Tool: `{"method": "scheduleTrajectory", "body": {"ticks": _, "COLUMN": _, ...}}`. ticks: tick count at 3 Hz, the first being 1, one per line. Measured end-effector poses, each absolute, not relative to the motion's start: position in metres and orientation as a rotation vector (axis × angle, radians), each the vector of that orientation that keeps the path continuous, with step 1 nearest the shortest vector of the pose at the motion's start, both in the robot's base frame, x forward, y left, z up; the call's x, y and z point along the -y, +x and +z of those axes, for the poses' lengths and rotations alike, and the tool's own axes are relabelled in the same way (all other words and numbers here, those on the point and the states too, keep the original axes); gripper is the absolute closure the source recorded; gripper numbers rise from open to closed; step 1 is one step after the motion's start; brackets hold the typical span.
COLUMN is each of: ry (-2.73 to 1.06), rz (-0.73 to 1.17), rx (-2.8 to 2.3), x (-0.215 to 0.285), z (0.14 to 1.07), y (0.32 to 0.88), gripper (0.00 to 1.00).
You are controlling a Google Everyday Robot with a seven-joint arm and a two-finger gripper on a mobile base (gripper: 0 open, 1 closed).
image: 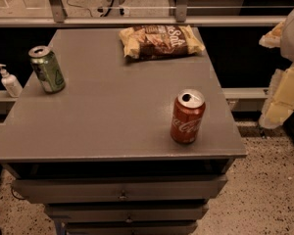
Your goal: Knock coke can over
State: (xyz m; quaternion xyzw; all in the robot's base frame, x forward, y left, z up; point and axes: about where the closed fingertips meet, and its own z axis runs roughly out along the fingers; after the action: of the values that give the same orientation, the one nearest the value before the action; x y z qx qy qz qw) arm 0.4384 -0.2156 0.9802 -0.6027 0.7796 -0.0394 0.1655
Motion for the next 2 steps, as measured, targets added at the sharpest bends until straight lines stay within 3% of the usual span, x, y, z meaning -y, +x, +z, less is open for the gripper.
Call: {"method": "scheduleTrajectory", "body": {"ticks": 2, "ry": -1.620, "rz": -0.031, "rx": -2.188, "x": 0.231, "z": 0.966, "y": 0.446, "gripper": 0.00}}
